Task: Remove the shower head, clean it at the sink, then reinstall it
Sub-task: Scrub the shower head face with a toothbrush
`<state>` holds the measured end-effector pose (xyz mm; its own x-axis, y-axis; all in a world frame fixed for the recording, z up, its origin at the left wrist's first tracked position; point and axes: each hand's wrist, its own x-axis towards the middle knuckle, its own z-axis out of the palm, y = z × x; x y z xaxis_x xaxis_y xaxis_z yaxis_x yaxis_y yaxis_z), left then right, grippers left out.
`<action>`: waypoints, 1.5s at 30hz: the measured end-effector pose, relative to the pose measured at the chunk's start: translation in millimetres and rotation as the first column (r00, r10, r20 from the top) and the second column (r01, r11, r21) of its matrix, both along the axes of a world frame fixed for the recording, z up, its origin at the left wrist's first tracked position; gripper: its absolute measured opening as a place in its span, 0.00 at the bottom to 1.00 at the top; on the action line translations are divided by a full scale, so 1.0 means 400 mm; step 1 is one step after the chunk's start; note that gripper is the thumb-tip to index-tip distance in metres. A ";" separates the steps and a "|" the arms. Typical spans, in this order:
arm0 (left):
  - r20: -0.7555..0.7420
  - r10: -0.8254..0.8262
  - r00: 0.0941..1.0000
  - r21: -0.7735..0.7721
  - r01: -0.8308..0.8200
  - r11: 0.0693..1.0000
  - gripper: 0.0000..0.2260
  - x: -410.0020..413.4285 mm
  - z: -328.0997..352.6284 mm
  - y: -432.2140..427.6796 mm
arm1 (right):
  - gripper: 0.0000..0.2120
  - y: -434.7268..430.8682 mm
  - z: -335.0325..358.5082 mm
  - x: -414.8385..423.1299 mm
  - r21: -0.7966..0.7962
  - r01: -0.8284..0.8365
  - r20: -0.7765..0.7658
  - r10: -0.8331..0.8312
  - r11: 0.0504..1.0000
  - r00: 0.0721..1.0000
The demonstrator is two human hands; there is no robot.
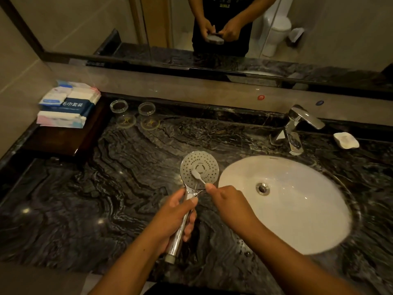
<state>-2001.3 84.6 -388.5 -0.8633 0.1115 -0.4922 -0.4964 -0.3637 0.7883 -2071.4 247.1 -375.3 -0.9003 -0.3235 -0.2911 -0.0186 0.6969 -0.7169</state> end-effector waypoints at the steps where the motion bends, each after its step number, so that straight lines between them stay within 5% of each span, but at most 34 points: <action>1: 0.003 -0.001 1.000 0.008 0.001 1.000 0.04 0.005 -0.006 -0.004 | 0.31 0.000 -0.002 -0.002 0.003 0.002 0.005 -0.002 1.000 1.000; 6: 0.012 -0.026 1.000 0.003 0.026 1.000 0.08 0.031 -0.029 -0.022 | 0.29 -0.002 0.010 -0.063 -0.071 0.181 0.039 -0.179 0.981 0.983; 13: 0.025 0.006 1.000 -0.004 -0.006 1.000 0.07 0.023 -0.030 -0.030 | 0.31 -0.042 -0.046 0.041 0.043 -0.040 0.068 0.037 0.998 0.997; 20: 0.014 -0.033 0.999 0.004 0.033 0.999 0.07 0.016 -0.034 -0.045 | 0.31 -0.032 -0.005 -0.058 -0.065 0.205 0.028 -0.203 0.977 0.979; 26: 0.024 -0.011 1.000 -0.035 0.012 0.999 0.05 0.014 -0.061 -0.047 | 0.28 -0.049 -0.048 0.053 0.100 -0.159 0.066 0.153 0.982 0.986; 34: 0.008 -0.044 0.999 0.006 0.044 0.999 0.07 0.016 -0.056 -0.046 | 0.31 -0.003 -0.032 -0.058 -0.014 0.092 0.002 -0.092 0.996 0.996; 39: 0.011 -0.021 1.000 0.024 0.020 1.000 0.04 0.036 -0.050 -0.048 | 0.30 0.006 -0.050 -0.073 -0.104 0.299 0.104 -0.289 0.948 0.952; 45: 0.094 0.079 0.992 0.029 -0.082 0.996 0.02 0.050 -0.058 -0.069 | 0.27 -0.008 -0.094 -0.036 -0.117 0.317 0.266 -0.278 0.941 0.923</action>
